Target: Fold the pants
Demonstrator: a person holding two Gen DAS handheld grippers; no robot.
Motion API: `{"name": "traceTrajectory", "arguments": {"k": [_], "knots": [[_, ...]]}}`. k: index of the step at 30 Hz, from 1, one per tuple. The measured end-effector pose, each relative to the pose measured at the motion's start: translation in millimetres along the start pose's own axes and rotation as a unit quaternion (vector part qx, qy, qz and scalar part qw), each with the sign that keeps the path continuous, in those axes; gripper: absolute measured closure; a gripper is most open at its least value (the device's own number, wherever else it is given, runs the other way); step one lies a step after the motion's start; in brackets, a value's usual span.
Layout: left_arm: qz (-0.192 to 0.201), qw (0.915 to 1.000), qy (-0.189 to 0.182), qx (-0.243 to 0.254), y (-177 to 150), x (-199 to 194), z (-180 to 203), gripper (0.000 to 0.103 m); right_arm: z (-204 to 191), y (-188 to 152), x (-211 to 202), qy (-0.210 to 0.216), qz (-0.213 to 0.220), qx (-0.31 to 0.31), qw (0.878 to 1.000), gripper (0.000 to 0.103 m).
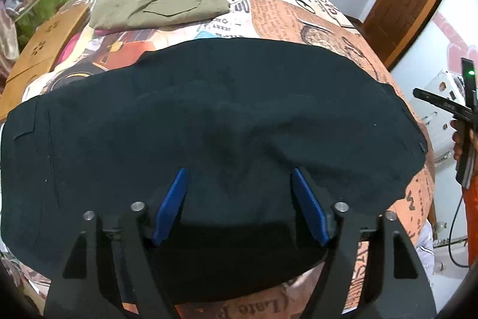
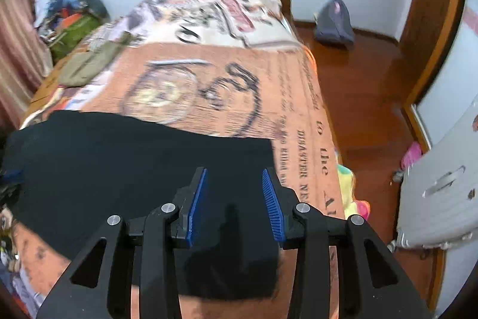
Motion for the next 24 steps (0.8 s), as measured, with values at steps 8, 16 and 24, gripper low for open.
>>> {"name": "traceTrajectory", "arguments": {"k": [8, 16, 24], "knots": [[-0.006, 0.9999, 0.01, -0.008, -1.9, 3.1, 0.2, 0.023, 11.5, 9.8, 64.8, 0.029, -0.062, 0.001, 0.998, 0.053], [-0.008, 0.9997, 0.022, -0.007, -1.2, 5.0, 2.2, 0.021, -1.9, 4.6, 63.4, 0.049, -0.046, -0.038, 0.997, 0.077], [-0.006, 0.9993, 0.037, 0.008, -3.2, 1.3, 5.2, 0.021, -16.7, 3.3, 52.2, -0.039, -0.007, -0.107, 0.993, 0.083]]}}
Point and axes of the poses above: each gripper's, at about its wrist camera, not at the fingertips, and x roughly the way its jaws point, z to its right, y to its top, the point moved 4 cm from there along x, roughly the way its jaws point, and after that the axes turned 3 degrees about -z, right-handed, at the moved point
